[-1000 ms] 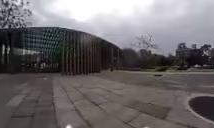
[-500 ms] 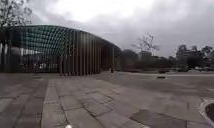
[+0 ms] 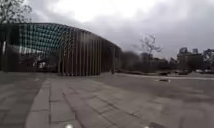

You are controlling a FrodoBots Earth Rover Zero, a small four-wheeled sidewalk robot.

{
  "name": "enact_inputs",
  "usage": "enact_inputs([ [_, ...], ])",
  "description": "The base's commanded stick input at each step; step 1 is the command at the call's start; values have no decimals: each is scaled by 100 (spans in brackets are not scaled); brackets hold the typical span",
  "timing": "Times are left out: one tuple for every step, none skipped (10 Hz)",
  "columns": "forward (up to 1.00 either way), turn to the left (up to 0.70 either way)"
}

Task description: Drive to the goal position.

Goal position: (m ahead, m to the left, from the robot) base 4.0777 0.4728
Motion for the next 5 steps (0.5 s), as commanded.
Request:
enact_inputs([
  [70,0],
  [70,0],
  [70,0],
  [70,0],
  [70,0],
])
